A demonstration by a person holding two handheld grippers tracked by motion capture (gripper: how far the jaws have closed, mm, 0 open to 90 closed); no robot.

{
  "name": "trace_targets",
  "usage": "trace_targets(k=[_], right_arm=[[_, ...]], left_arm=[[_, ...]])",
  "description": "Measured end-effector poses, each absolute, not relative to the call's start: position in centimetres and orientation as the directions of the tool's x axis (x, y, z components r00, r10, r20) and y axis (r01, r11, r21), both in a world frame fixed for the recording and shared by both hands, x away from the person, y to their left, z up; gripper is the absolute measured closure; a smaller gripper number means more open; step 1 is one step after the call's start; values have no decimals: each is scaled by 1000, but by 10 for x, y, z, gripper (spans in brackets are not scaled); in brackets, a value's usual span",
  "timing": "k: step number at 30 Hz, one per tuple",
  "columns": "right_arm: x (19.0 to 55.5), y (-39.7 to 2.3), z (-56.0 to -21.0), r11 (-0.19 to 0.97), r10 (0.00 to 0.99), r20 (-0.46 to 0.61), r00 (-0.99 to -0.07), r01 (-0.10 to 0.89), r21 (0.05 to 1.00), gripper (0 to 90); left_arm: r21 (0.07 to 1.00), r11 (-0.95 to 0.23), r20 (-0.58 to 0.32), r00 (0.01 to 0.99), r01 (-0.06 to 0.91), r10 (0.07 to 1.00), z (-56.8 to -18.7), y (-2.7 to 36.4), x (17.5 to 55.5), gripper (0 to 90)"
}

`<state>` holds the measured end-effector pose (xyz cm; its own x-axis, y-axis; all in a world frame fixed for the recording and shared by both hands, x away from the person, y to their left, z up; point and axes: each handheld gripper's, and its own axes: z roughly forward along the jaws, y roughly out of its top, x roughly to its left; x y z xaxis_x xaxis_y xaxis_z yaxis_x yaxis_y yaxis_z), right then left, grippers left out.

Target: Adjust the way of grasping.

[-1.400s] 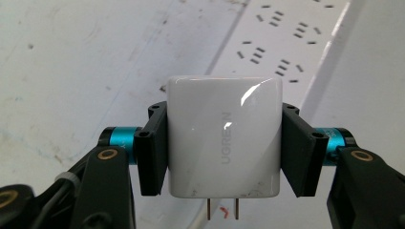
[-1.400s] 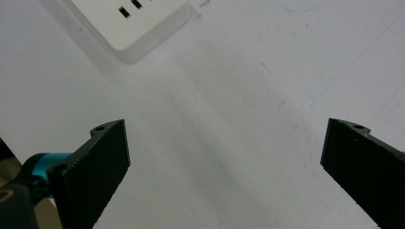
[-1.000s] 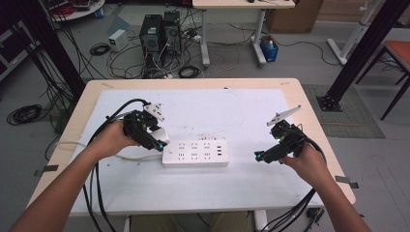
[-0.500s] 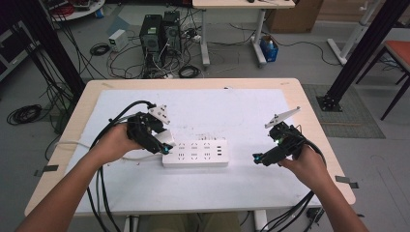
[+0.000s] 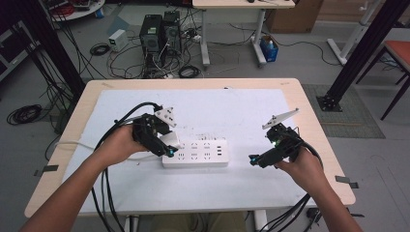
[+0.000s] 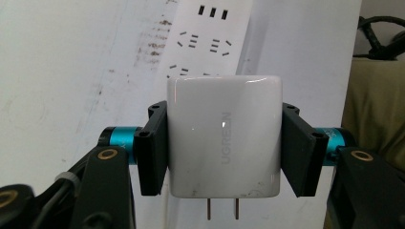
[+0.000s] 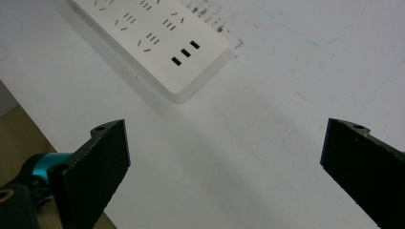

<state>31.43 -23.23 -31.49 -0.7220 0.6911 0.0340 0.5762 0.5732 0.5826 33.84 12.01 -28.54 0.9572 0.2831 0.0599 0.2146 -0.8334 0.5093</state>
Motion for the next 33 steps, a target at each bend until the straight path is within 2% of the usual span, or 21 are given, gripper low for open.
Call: trace_targets(k=[12, 18, 25, 30, 33], right_arm=[[318, -221, -311, 452, 690, 191, -698, 622, 639, 20], [318, -219, -312, 428, 672, 232, -704, 624, 654, 20], [319, -219, -316, 348, 637, 360, -682, 671, 655, 20], [323, -217, -322, 266, 579, 499, -645, 728, 632, 20], [324, -216, -324, 240, 564, 531, -632, 741, 627, 20]], left_arm=[[502, -850, 83, 970, 158, 229, -286, 90, 339, 425], [486, -865, 99, 976, 122, 193, -291, 70, 335, 426], [491, -866, 113, 979, 94, 171, -295, 56, 335, 426], [504, -860, 111, 982, 75, 150, -296, 43, 334, 426], [510, -857, 108, 983, 73, 148, -296, 38, 334, 425]])
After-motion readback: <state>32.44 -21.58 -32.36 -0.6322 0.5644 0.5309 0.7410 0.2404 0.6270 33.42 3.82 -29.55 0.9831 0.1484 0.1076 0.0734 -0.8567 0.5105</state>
